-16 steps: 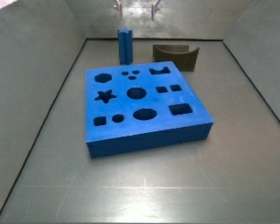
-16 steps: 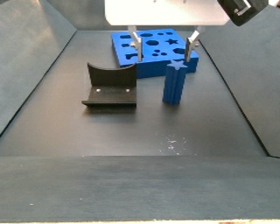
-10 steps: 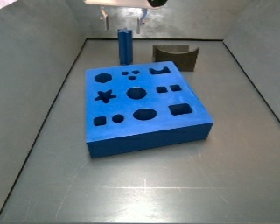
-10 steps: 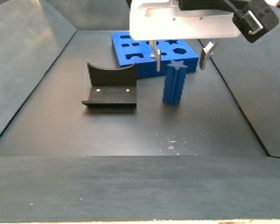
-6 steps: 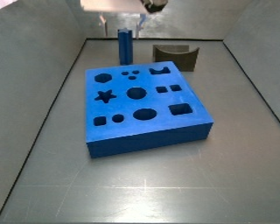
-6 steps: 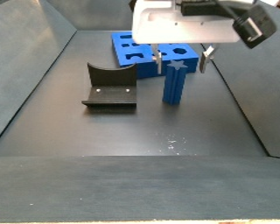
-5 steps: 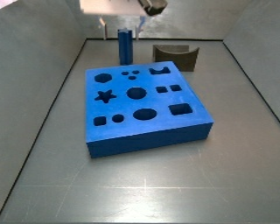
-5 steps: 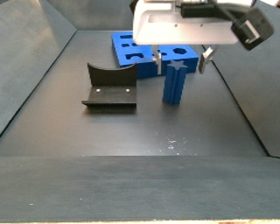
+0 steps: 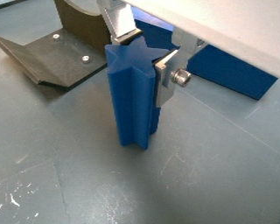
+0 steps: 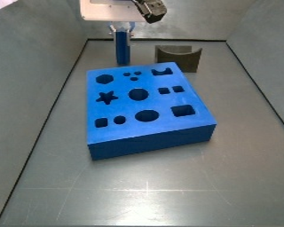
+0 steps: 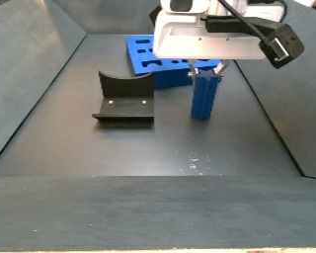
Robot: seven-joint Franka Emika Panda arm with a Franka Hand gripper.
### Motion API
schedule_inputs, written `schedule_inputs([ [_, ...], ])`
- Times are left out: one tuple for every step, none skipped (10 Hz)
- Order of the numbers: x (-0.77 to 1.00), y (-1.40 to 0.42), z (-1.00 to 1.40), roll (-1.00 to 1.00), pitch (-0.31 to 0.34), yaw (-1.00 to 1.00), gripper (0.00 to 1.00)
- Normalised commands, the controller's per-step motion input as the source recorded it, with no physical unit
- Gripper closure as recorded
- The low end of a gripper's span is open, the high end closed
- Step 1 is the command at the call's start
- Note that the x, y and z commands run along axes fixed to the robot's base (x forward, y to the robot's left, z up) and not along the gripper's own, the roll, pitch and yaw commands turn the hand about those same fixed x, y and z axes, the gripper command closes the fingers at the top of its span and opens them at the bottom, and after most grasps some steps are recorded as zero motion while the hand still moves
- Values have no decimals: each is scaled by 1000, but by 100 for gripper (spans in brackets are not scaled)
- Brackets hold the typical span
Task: Pick up the star object. Move to above the board. Insert the star object.
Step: Pick up the star object, then move to above the board.
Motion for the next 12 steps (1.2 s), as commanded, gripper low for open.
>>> schedule_inputs([
  [0,0,0,0,0,0,100],
  [0,0,0,0,0,0,100],
  [0,0,0,0,0,0,100],
  [0,0,0,0,0,0,100],
  [0,0,0,0,0,0,100],
  [0,0,0,0,0,0,100],
  [0,0,0,0,0,0,100],
  [0,0,0,0,0,0,100],
  [0,0,0,0,0,0,100],
  [0,0,0,0,0,0,100],
  [0,0,0,0,0,0,100],
  [441,-1000,668,97,169,91,100],
])
